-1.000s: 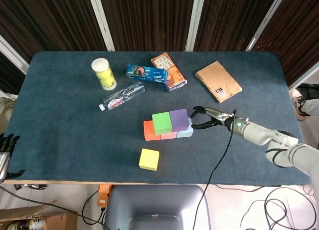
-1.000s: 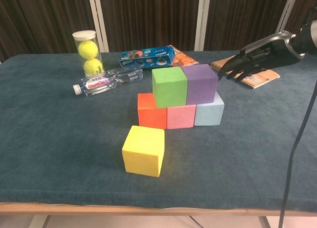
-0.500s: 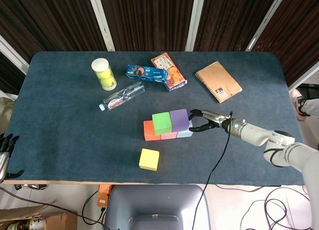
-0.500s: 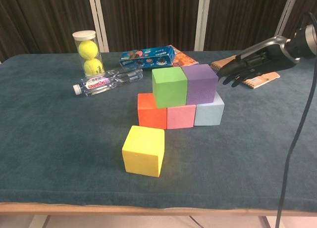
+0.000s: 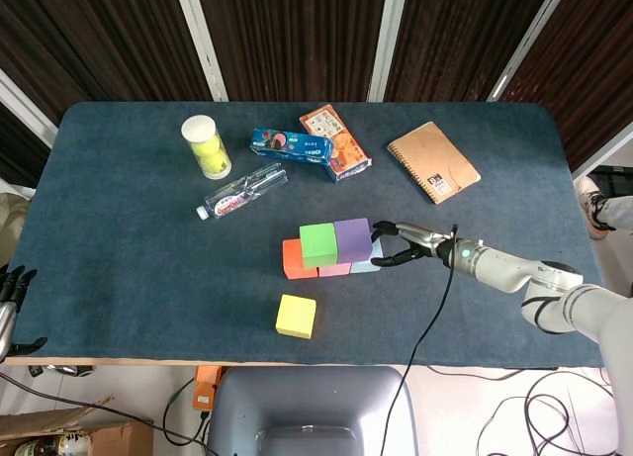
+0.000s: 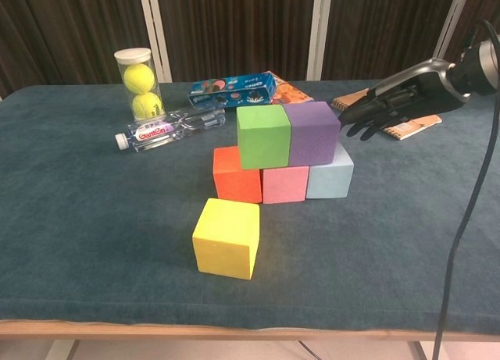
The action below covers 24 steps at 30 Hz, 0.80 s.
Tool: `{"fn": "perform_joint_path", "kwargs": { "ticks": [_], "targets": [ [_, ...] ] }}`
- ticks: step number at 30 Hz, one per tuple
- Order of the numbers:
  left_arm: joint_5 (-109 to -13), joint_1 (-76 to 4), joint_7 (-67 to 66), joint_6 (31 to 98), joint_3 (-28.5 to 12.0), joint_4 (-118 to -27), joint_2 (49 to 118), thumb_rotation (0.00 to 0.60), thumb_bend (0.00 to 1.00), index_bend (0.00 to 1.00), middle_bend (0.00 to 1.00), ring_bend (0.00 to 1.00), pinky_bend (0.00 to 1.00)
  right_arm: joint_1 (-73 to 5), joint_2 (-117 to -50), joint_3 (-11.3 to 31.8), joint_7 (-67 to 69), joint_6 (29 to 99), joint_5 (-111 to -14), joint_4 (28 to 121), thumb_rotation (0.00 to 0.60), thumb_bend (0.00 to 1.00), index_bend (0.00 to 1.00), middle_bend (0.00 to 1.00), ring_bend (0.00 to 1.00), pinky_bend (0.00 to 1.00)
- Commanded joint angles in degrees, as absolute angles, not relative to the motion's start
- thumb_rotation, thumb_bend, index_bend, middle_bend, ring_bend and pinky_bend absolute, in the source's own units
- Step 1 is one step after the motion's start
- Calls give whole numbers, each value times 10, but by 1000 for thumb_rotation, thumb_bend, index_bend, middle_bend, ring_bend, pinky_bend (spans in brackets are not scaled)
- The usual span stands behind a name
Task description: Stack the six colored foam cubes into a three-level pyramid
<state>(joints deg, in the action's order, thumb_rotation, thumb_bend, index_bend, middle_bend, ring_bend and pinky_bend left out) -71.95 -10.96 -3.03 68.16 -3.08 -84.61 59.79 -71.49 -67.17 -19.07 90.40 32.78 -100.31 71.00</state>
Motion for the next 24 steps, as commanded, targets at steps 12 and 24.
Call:
{"fn": "perform_joint_path", "kwargs": {
  "ticks": [12,24],
  "targets": [
    [-720,-109,-26,682,-31,-844,598,600,120,31,0,0,108,-719,-677,-196,904,328,-999,710,305,187,231,0,0,0],
    [-724,-108,-20,682,-30,-842,597,600,120,31,0,0,108,-719,-665,-211,901,336,-1003,718,305,187,198,0,0,0]
  ]
}}
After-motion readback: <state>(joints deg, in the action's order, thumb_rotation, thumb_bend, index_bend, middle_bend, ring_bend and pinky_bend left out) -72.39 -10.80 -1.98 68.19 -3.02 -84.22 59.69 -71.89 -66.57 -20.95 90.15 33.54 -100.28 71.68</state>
